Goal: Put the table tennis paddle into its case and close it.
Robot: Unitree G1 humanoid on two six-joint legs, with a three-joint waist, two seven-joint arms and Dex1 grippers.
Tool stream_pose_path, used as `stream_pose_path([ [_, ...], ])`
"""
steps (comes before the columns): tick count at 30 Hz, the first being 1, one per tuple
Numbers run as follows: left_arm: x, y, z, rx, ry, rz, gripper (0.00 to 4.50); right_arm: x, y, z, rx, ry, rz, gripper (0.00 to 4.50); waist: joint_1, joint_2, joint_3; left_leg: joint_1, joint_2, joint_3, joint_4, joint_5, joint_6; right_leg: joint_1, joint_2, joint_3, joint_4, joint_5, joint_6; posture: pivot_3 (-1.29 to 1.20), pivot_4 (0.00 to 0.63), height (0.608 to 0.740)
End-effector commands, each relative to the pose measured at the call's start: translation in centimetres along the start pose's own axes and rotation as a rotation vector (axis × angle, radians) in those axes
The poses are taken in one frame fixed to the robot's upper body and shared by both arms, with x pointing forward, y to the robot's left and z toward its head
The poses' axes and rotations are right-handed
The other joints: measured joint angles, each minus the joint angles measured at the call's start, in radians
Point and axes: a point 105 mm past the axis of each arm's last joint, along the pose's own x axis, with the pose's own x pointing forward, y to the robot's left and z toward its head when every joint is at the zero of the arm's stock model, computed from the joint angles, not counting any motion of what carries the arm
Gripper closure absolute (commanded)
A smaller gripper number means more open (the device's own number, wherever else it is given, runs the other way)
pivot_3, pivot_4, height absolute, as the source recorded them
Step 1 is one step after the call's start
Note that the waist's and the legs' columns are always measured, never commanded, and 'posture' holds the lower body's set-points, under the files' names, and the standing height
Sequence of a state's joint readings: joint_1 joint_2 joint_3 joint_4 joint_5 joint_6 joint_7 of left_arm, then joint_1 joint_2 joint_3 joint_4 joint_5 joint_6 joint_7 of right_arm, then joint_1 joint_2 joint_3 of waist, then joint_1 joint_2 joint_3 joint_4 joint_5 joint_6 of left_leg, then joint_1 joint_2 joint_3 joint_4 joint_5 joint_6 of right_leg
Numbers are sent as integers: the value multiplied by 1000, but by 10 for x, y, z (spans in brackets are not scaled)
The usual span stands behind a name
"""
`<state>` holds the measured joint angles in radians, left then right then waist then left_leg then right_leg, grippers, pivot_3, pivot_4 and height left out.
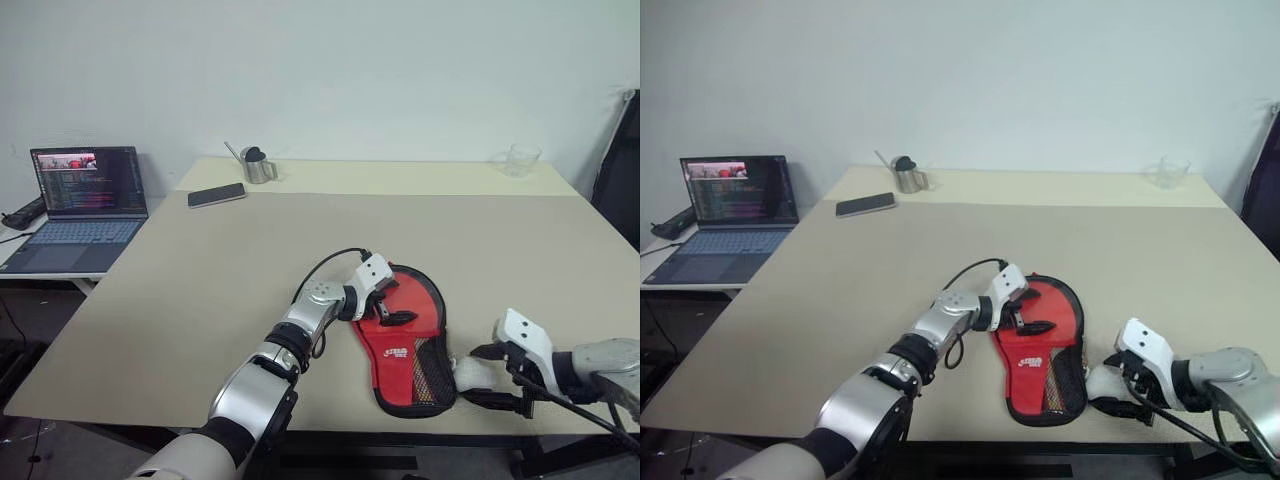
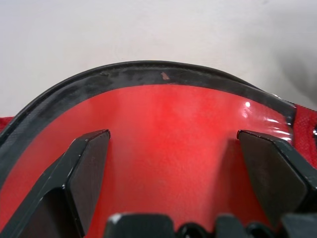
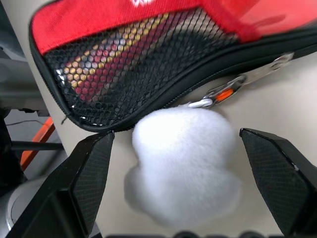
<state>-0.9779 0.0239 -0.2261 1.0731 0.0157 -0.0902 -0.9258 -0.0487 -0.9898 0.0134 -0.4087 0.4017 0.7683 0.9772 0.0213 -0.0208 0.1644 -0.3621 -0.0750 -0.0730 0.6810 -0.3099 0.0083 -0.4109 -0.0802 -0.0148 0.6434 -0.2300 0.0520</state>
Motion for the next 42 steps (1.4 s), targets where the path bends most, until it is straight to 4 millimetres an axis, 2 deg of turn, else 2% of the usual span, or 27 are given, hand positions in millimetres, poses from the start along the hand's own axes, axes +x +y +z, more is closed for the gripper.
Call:
stream_pose_path([
  [1, 0, -2, -8, -22, 20, 3, 0, 3, -3, 6, -37, -16, -22, 580, 0, 0, 0, 0, 0, 0, 0, 0, 0, 0, 0, 0, 0, 0, 0, 0, 150, 740],
  [8, 0, -1, -7, -27, 17, 12, 0, -6, 11, 13, -55, -46, 49, 3085, 0, 0, 0, 0, 0, 0, 0, 0, 0, 0, 0, 0, 0, 0, 0, 0, 150, 740],
  [11, 0, -1, -9, -27, 21, 12, 0, -13, 13, 9, -72, -20, 53, 3900, 0, 0, 0, 0, 0, 0, 0, 0, 0, 0, 0, 0, 0, 0, 0, 0, 150, 740],
  [13, 0, 0, -9, -25, 30, 22, 0, -16, 20, 3, -97, 15, 87, 4241, 1, 0, 0, 0, 0, -1, 0, 0, 0, 0, 0, -1, 0, 0, 0, 0, 150, 740],
  [16, -1, 5, -9, -22, 45, 43, 0, -20, 28, -4, -126, 59, 122, 4296, 1, 0, 0, 0, 0, -1, 0, 0, 0, 0, 0, -1, 0, 0, 1, 0, 150, 740],
  [23, -2, 9, -11, -6, 80, 72, 0, -26, 31, -22, -167, 164, 126, 4297, 2, 0, 0, 0, 0, -1, 0, 0, 0, 1, 0, -2, 0, -1, 1, 0, 150, 740],
  [28, -1, 9, -9, -5, 73, 67, 0, -32, 52, -33, -161, 214, 221, 4298, 3, -1, 0, 0, 0, -1, 0, 0, 0, 1, 0, -2, 0, -1, 2, 0, 150, 740],
  [32, -1, 9, -9, -2, 74, 67, 0, -34, 67, -36, -137, 207, 288, 4298, 3, -2, 1, 0, 0, -1, 0, 0, 0, 2, -1, -2, 0, -1, 2, 0, 150, 740],
  [42, -3, 10, -11, -2, 80, 73, 0, -34, 75, -41, -110, 212, 343, 4298, 3, -3, 1, 0, 0, -2, 0, 0, 0, 2, -1, -2, 0, -3, 6, 0, 150, 740],
])
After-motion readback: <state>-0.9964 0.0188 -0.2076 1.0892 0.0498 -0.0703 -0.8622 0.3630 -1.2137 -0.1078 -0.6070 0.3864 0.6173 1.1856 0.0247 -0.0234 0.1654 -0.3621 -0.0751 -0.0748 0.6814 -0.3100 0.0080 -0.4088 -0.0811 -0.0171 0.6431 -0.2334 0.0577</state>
